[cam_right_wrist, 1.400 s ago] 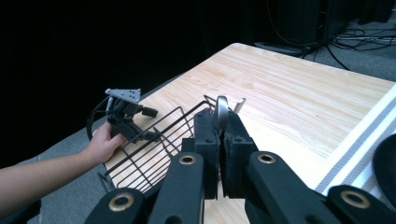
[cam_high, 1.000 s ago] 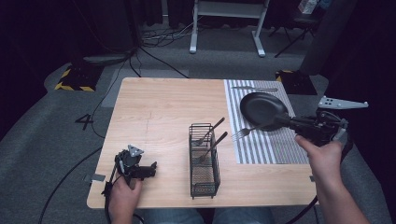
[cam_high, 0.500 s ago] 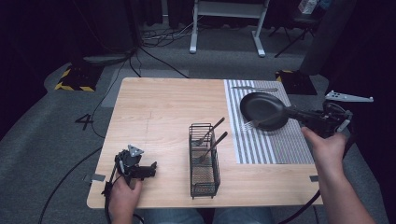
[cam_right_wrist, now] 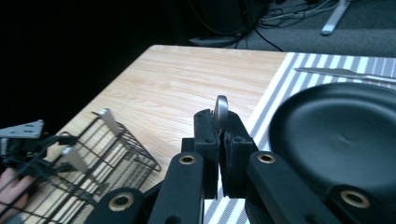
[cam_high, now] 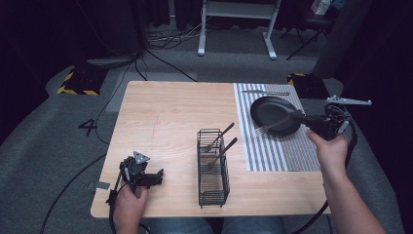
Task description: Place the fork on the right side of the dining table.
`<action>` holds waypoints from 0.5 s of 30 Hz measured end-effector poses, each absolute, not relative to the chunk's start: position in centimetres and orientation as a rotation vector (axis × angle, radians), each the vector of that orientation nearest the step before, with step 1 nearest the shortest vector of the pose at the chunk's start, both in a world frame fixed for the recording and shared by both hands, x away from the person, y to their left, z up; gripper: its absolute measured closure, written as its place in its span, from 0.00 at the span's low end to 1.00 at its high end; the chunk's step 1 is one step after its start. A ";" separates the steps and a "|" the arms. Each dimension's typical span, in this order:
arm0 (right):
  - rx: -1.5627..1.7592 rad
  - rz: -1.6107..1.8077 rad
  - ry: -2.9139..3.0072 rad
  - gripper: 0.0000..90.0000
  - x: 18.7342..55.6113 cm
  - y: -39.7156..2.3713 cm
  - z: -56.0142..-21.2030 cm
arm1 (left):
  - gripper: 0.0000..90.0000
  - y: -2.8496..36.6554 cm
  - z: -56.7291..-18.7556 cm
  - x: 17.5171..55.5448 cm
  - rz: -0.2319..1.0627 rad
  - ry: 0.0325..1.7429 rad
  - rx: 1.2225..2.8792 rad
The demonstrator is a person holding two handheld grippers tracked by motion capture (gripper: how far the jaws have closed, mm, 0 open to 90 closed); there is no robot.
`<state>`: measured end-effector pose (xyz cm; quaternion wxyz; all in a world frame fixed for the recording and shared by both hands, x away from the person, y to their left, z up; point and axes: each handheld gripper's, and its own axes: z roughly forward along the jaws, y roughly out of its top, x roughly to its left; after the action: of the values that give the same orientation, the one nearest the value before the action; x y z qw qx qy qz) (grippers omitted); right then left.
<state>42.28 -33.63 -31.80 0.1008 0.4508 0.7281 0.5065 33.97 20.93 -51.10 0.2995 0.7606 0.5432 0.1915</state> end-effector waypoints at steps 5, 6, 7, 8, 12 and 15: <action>1.371 1.463 2.142 0.97 42.9 -33.9 -32.7 | 0.00 20.9 -51.1 34.0 0.509 1.442 2.020; 1.392 1.448 2.141 0.97 43.1 -34.0 -33.3 | 0.00 20.9 -51.1 34.0 0.508 1.442 2.020; 1.399 1.441 2.142 0.97 43.2 -34.1 -33.5 | 0.00 20.9 -51.1 34.0 0.509 1.442 2.020; 1.399 1.441 2.142 0.97 43.2 -34.1 -33.5 | 0.00 20.9 -51.1 34.0 0.509 1.442 2.020; 1.423 1.407 2.143 0.97 43.5 -34.1 -34.4 | 0.00 20.9 -51.1 34.0 0.509 1.443 2.020; 1.440 1.383 2.150 0.97 43.8 -33.9 -35.3 | 0.00 20.9 -51.1 34.0 0.509 1.442 2.019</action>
<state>43.77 -33.90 -35.26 0.1036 0.4882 0.7287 0.4688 33.97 20.92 -51.10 0.2996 0.7606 0.5433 0.1915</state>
